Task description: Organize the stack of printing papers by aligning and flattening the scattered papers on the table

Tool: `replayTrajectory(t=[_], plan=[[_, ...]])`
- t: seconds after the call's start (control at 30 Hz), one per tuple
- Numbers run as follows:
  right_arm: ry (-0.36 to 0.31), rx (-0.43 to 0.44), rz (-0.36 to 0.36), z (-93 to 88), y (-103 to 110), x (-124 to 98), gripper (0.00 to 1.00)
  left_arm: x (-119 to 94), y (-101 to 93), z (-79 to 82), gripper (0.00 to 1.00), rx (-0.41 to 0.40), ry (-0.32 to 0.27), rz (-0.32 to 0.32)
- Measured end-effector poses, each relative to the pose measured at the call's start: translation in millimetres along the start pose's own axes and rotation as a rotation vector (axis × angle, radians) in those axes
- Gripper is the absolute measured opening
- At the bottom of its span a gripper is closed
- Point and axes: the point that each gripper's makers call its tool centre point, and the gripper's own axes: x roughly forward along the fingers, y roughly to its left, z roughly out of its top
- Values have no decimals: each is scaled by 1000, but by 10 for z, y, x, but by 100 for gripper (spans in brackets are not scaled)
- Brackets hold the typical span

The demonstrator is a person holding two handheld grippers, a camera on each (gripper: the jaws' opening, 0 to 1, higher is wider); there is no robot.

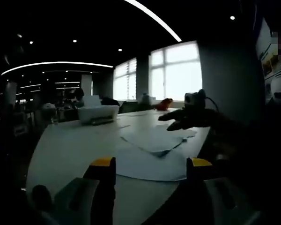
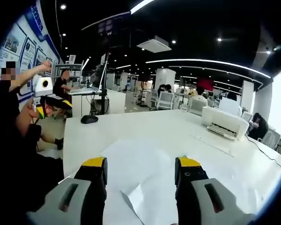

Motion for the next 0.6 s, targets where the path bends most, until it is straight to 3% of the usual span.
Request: replayTrajectory(t=[0.6], plan=[[33, 10, -2, -51, -172, 175, 53, 1, 4, -45, 64, -16, 5, -9]])
